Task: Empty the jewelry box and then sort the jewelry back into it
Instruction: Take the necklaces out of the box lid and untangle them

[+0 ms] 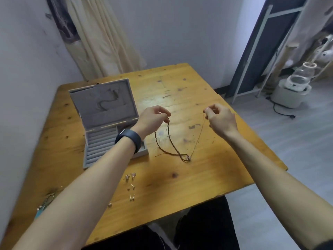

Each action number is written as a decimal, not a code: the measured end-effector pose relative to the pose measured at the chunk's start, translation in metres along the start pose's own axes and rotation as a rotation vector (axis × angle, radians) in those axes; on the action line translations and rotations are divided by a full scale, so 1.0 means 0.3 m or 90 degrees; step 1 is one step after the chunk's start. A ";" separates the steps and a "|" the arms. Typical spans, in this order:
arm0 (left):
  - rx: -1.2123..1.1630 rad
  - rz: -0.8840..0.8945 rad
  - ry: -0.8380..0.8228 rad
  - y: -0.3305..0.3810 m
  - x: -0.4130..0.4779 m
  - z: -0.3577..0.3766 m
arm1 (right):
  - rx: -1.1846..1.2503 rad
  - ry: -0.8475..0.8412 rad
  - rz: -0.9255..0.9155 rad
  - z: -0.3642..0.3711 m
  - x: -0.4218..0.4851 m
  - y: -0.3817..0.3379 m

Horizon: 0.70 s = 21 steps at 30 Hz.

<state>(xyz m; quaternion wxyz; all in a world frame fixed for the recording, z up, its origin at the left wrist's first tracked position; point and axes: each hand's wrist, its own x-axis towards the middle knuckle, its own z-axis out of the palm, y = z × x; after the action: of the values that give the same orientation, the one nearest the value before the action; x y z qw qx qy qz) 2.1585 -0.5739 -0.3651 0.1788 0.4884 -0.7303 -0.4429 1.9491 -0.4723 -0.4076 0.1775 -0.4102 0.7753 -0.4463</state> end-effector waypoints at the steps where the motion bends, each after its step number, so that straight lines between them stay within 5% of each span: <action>1: 0.023 0.001 0.004 -0.010 0.030 0.012 | -0.012 -0.011 -0.001 0.017 0.026 0.013; 10: 0.330 0.055 -0.029 -0.137 0.175 0.074 | -0.181 -0.032 0.051 0.125 0.157 0.162; 15: 0.510 0.139 -0.012 -0.173 0.145 0.102 | -0.232 0.000 -0.063 0.115 0.067 0.163; 21: 0.374 0.239 -0.015 -0.198 0.002 0.148 | -0.104 -0.134 -0.198 0.105 -0.153 0.160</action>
<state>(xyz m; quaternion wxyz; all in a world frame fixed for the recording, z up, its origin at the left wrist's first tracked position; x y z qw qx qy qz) 2.1604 -0.5612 -0.4382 0.1000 0.3712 -0.9057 -0.1787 1.9738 -0.4404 -0.4690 0.1527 -0.5825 0.7132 -0.3587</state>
